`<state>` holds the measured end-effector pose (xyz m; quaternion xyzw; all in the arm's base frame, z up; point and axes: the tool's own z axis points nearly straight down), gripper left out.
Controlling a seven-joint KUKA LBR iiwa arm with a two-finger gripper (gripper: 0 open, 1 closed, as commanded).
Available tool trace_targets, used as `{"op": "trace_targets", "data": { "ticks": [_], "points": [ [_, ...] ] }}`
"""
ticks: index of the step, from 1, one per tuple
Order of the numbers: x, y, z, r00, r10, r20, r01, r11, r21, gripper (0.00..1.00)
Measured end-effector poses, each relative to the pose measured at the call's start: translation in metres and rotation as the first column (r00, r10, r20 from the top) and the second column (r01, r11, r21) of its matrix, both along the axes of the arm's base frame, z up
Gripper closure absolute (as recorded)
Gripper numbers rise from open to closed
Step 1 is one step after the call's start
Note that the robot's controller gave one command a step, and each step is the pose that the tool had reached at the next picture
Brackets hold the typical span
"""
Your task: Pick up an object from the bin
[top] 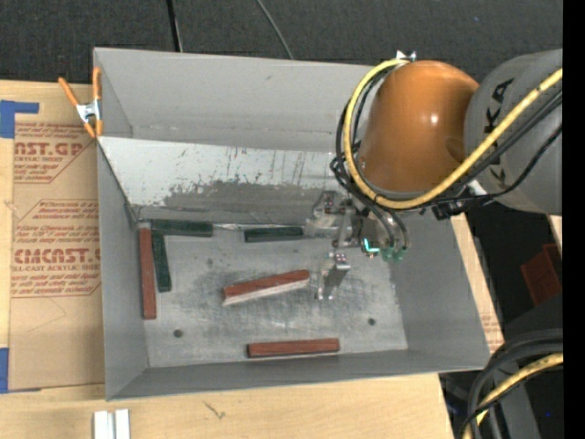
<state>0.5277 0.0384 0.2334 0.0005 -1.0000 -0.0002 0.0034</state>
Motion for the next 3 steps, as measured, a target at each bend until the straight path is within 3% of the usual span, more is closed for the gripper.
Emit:
{"op": "trace_targets", "data": {
  "ticks": [1, 2, 3],
  "points": [
    [0.001, 0.000, 0.003, 1.000, 0.000, 0.004, 0.000, 1.000, 0.000, 0.00],
    [0.008, -0.006, 0.011, 0.990, 0.138, 0.007, -0.138, 0.990, 0.000, 0.00],
    [0.026, -0.018, -0.030, 0.964, 0.265, 0.018, -0.265, 0.964, -0.003, 0.00]
  ]
}}
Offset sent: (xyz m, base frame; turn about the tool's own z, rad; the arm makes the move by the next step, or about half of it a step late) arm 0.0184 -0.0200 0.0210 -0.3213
